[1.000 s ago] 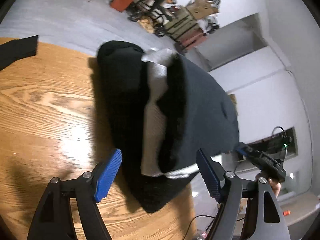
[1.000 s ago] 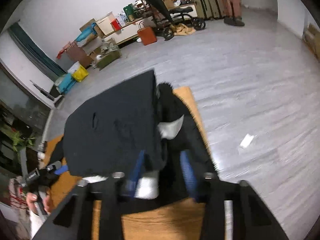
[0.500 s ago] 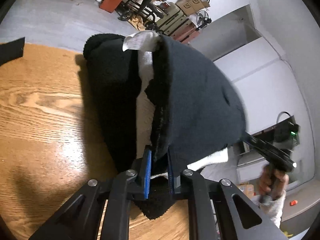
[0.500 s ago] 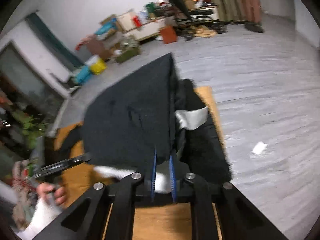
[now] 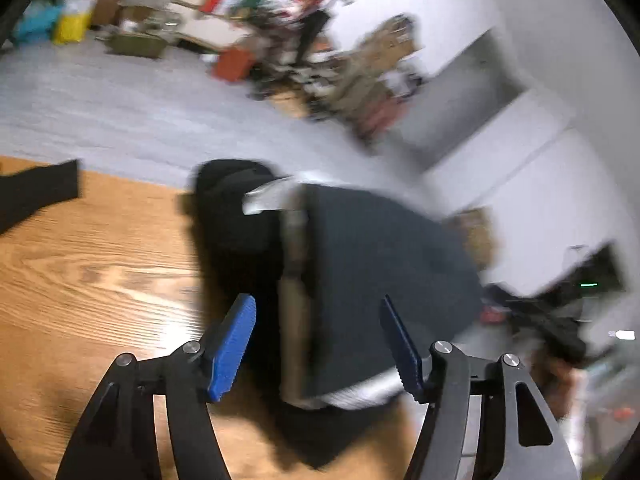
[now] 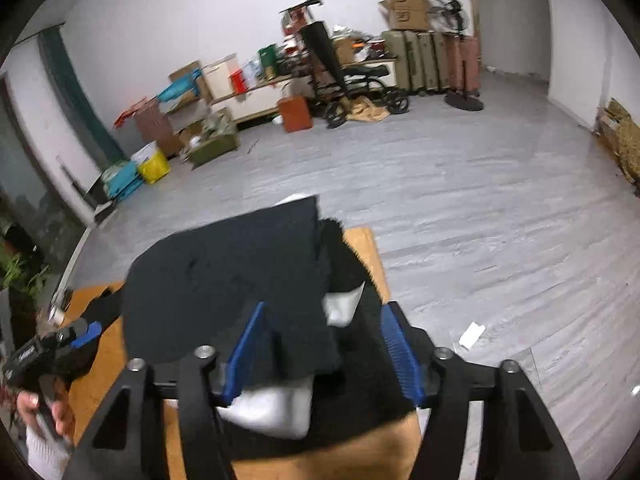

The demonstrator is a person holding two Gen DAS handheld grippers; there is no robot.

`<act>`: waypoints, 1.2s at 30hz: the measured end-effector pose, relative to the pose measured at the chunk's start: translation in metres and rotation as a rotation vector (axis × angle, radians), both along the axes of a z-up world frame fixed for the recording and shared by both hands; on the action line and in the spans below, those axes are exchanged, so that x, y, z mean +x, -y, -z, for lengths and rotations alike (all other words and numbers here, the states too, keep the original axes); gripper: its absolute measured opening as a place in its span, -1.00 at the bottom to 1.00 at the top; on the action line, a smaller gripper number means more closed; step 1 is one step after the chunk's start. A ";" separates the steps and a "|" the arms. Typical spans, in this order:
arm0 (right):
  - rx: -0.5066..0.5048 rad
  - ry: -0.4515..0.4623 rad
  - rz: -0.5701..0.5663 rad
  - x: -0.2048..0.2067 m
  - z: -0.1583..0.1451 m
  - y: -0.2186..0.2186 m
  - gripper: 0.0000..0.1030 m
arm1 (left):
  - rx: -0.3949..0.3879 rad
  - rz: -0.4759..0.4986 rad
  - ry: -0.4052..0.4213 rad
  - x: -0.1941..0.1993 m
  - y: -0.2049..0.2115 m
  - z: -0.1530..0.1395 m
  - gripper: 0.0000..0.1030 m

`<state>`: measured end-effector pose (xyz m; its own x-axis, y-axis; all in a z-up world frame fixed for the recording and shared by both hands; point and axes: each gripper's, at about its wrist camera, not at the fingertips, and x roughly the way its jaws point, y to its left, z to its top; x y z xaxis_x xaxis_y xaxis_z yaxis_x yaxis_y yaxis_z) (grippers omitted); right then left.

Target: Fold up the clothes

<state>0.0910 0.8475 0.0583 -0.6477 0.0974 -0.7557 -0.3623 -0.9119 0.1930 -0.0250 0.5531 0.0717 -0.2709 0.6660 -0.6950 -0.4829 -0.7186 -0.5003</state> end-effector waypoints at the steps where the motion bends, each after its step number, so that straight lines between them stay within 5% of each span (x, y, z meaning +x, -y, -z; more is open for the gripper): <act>1: 0.001 0.022 0.002 -0.007 0.011 -0.005 0.16 | -0.079 -0.024 -0.013 -0.004 -0.009 0.009 0.28; 4: -0.052 0.157 0.030 -0.023 0.041 -0.022 0.13 | -0.169 -0.070 0.048 -0.011 0.001 0.029 0.26; 7: -0.045 0.079 0.064 0.003 0.013 -0.022 0.17 | 0.034 -0.081 0.084 -0.005 0.030 0.008 0.26; 9: 0.018 -0.024 0.017 0.015 -0.015 -0.006 0.47 | 0.185 -0.043 0.055 0.005 0.030 -0.019 0.27; 11: 0.032 -0.097 -0.038 0.017 -0.036 0.010 0.47 | 0.287 0.006 0.008 0.017 0.017 -0.041 0.40; 14: -0.003 -0.085 -0.082 -0.006 -0.031 0.025 0.45 | 0.173 0.040 -0.003 0.016 -0.027 -0.034 0.50; 17: -0.005 0.023 -0.039 -0.041 0.005 0.022 0.45 | -0.035 -0.072 0.136 -0.012 -0.059 0.011 0.55; 20: -0.048 0.079 0.030 -0.051 0.034 0.011 0.49 | 0.011 -0.109 0.239 -0.021 -0.045 0.017 0.54; 23: -0.033 0.008 0.056 -0.022 0.006 0.021 0.47 | 0.034 -0.103 0.104 -0.009 -0.029 -0.014 0.53; 25: 0.035 -0.061 0.024 -0.001 -0.014 0.037 0.65 | 0.017 -0.112 -0.043 -0.004 -0.026 -0.030 0.54; 27: 0.088 -0.075 -0.010 0.001 -0.015 0.054 0.84 | -0.013 -0.145 0.020 -0.017 -0.027 -0.014 0.54; 28: 0.100 -0.020 0.018 -0.005 -0.005 0.057 0.81 | -0.018 -0.159 0.079 -0.025 -0.026 -0.003 0.52; 30: 0.079 0.072 0.072 -0.012 0.012 0.059 0.25 | 0.043 -0.200 0.193 -0.029 -0.010 0.005 0.52; 32: 0.074 0.077 0.092 -0.002 0.008 0.071 0.16 | 0.105 -0.193 0.177 -0.013 0.015 -0.014 0.53; 36: 0.166 -0.003 0.083 0.042 -0.030 0.120 1.00 | 0.036 -0.090 -0.094 0.032 0.047 -0.079 0.57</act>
